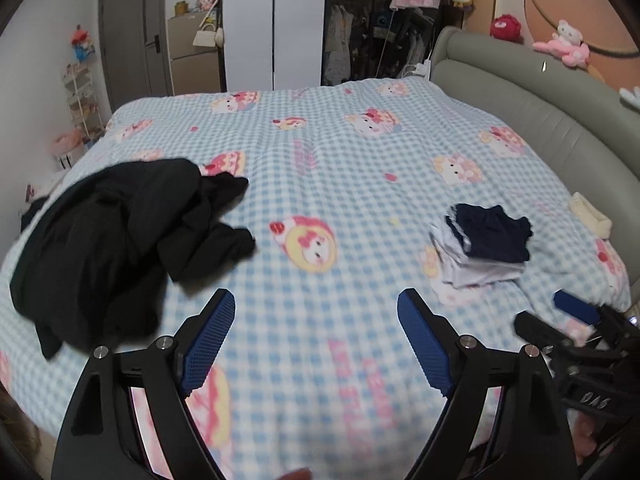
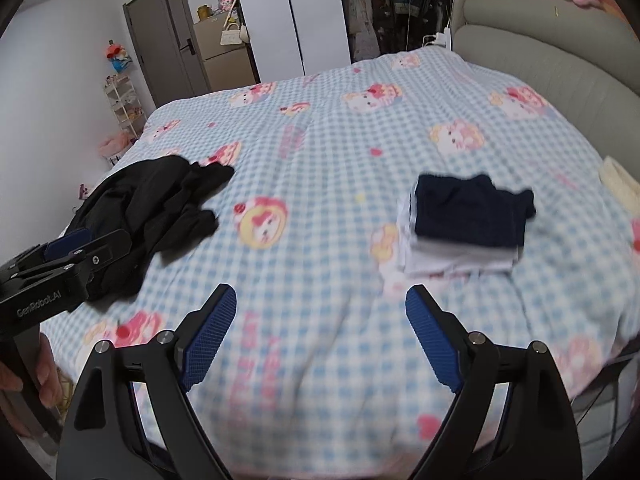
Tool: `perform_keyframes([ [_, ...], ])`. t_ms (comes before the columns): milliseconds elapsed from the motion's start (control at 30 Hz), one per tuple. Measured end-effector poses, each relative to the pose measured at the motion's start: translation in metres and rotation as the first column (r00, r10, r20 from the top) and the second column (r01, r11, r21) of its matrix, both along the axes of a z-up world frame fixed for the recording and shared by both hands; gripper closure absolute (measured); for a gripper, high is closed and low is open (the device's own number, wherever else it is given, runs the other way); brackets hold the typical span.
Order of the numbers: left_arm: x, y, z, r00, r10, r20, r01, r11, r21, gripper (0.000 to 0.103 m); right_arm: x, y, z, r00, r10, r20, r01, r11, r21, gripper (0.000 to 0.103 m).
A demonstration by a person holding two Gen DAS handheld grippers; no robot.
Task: Fold clothes
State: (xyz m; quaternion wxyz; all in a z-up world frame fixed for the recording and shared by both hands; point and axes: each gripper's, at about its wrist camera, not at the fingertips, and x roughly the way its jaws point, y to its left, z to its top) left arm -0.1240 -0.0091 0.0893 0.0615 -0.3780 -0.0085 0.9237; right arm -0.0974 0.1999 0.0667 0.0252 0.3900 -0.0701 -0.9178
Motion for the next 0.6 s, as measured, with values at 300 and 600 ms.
perform_keyframes([
  [300, 0.058, 0.016, -0.042, 0.998, -0.023, 0.051, 0.023, 1.0, 0.01, 0.016, 0.037, 0.005, -0.025, 0.998, -0.04, 0.051, 0.038, 0.999, 0.038, 0.015],
  [600, 0.076, 0.019, -0.053, 0.999, -0.021, 0.044, 0.02, 0.999, 0.029, 0.014, 0.057, 0.007, -0.045, 0.996, -0.031, 0.082, 0.027, 0.998, 0.048, 0.015],
])
